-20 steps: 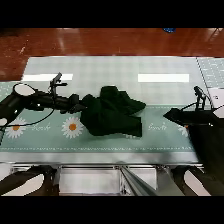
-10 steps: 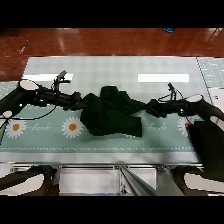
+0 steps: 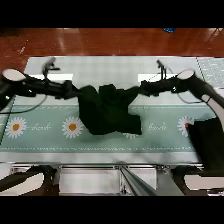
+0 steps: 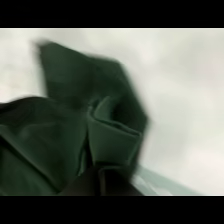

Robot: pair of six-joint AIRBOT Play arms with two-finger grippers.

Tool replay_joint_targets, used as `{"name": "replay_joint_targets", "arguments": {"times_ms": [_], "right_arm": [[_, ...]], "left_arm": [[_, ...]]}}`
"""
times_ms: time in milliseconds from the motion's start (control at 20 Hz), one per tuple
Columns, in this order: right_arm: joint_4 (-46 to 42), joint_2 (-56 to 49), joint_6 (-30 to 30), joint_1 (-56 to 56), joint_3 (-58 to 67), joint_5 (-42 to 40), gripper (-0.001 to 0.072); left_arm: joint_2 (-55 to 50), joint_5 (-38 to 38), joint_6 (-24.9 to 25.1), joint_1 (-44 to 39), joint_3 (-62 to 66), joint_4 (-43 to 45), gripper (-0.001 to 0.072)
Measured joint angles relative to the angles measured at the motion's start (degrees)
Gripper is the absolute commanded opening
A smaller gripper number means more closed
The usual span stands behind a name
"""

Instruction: Fold the shirts.

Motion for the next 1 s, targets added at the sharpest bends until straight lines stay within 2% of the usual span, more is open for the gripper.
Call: {"name": "replay_joint_targets", "arguments": {"times_ms": [300, 450, 750, 1000], "right_arm": [[-18.6, 16.9, 8.9, -1.8, 29.3, 2.9, 0.0024], [-27.4, 26.4, 11.6, -2.0, 38.3, 3.5, 0.0024], [-40.1, 44.8, 15.0, -2.1, 43.5, 8.6, 0.0024], [-44.8, 52.6, 17.1, -2.1, 43.8, 19.8, 0.0024]], "left_arm": [[8.5, -4.5, -2.3, 11.3, 26.4, -0.3, 0.0019], [13.0, -7.4, -2.7, 15.4, 36.2, -0.1, 0.0020], [25.5, -11.2, -3.5, 18.2, 42.8, 5.1, 0.0019], [34.1, -14.3, -4.2, 9.6, 42.3, 12.4, 0.0019]]}}
